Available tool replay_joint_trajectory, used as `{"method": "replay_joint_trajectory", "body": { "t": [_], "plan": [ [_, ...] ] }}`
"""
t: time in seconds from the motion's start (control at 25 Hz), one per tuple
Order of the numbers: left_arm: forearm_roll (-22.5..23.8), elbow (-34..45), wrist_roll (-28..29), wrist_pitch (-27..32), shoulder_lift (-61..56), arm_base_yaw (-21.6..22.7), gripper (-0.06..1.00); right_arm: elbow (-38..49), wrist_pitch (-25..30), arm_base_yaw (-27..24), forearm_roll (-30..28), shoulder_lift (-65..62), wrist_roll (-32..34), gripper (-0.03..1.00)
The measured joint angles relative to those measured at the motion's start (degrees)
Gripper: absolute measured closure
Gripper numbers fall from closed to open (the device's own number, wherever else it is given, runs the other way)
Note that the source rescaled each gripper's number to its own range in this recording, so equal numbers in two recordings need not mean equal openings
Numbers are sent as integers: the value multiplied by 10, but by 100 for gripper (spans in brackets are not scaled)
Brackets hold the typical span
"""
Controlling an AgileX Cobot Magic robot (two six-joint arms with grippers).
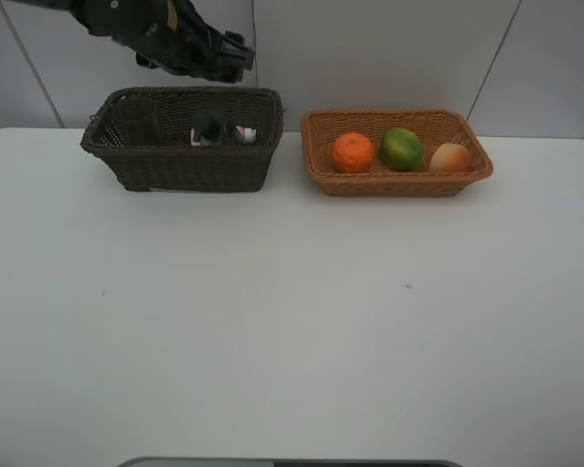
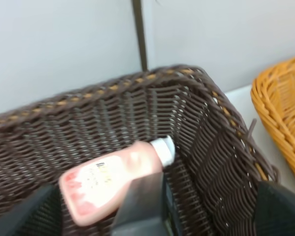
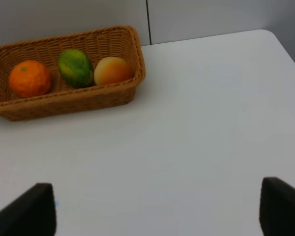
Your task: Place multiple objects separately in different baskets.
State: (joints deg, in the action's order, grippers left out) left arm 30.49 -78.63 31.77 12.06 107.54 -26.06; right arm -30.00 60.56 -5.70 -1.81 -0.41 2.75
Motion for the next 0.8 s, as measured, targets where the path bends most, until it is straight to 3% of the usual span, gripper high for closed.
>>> {"method": "replay_joint_trajectory", "body": {
  "t": [0.2, 0.4, 0.8],
  "plan": [
    [-78, 54, -62, 44, -102, 10, -6, 0, 0, 0, 0, 0, 0, 17],
    [-146, 118, -132, 128, -214, 49, -6, 0, 0, 0, 0, 0, 0, 17],
    [-197, 250, -178, 299, -500, 137, -6, 0, 0, 0, 0, 0, 0, 17]
  ]
}}
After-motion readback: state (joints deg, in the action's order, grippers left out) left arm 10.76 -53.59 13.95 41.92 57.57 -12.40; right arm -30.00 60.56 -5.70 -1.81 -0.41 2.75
